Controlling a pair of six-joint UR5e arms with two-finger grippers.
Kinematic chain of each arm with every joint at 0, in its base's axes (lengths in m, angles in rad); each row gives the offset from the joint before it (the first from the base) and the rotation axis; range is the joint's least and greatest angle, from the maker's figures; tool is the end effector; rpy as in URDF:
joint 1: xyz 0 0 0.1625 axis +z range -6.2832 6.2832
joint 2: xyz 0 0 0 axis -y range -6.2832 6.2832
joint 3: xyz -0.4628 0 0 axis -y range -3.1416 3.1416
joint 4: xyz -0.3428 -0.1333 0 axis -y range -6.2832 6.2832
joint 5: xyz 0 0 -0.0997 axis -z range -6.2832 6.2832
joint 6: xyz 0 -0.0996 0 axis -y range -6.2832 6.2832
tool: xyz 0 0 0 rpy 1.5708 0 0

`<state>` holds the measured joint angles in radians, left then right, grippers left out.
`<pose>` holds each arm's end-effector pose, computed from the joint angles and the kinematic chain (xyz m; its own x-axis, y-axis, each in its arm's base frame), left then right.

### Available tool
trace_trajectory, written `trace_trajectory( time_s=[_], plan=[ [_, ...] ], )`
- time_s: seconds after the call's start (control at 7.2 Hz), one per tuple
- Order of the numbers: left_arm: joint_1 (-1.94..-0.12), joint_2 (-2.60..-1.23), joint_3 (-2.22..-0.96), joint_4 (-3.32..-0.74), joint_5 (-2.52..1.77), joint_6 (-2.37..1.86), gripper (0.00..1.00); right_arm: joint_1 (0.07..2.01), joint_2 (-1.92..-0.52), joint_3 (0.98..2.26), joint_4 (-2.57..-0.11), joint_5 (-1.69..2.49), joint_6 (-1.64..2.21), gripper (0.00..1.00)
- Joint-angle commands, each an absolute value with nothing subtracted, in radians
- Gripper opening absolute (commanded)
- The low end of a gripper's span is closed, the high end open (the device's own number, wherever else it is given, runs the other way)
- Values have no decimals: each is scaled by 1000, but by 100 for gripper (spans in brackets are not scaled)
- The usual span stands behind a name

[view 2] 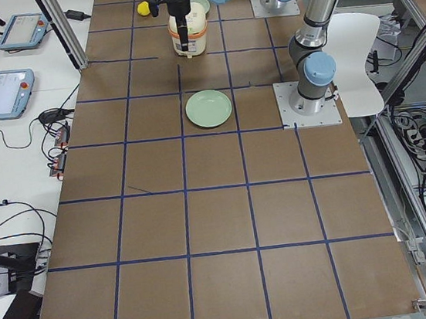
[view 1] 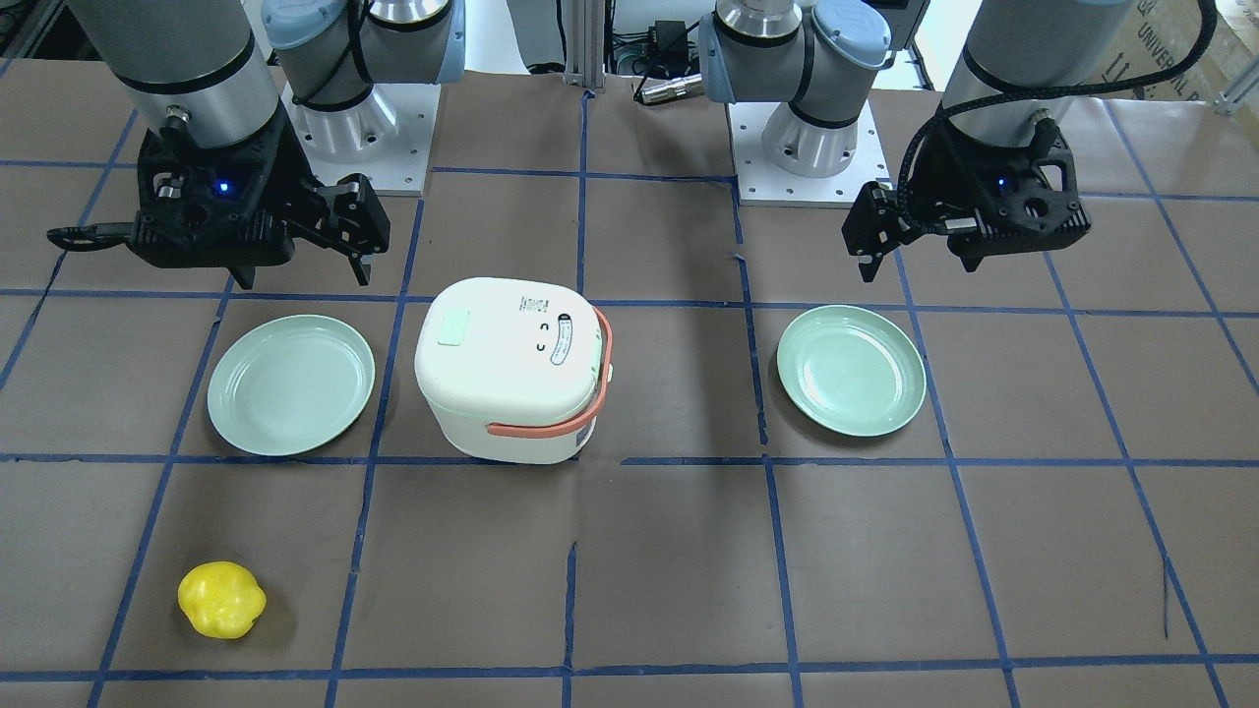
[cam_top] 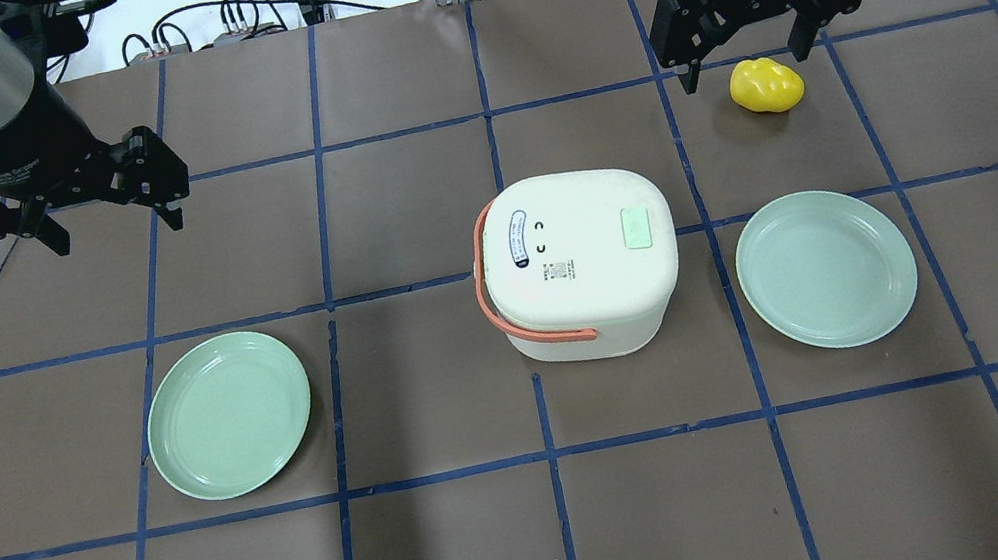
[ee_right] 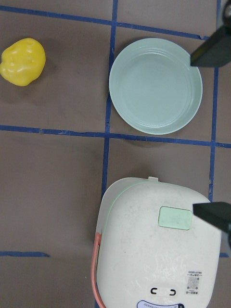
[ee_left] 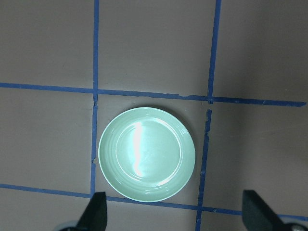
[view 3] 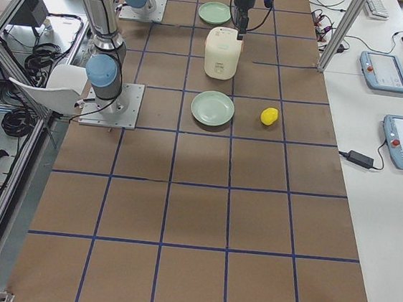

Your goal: Press rice cooker button

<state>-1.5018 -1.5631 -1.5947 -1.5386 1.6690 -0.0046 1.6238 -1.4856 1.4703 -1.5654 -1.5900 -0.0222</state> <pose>-0.0929 -0.4479 0.5222 -0.9924 -0.0748 -0.0980 -0.0735 0.9972 -0.0164 0.1568 -0.4752 0.5303 -0.9970 -0.0749 0.0194 -0.0751 0.9971 -0.0095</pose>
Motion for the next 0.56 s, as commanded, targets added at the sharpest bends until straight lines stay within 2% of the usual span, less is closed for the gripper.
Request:
trace_trajectory(
  time_s=[0.0, 0.42],
  plan=[
    [-1502, -1563, -1594, -1539, 1669, -5, 100, 1623, -1486, 1471, -1557, -1585, -18, 99],
    [-1502, -1563, -1595, -1539, 1669, -5, 100, 1624, -1493, 1476, -1552, -1583, -17, 100]
  ],
)
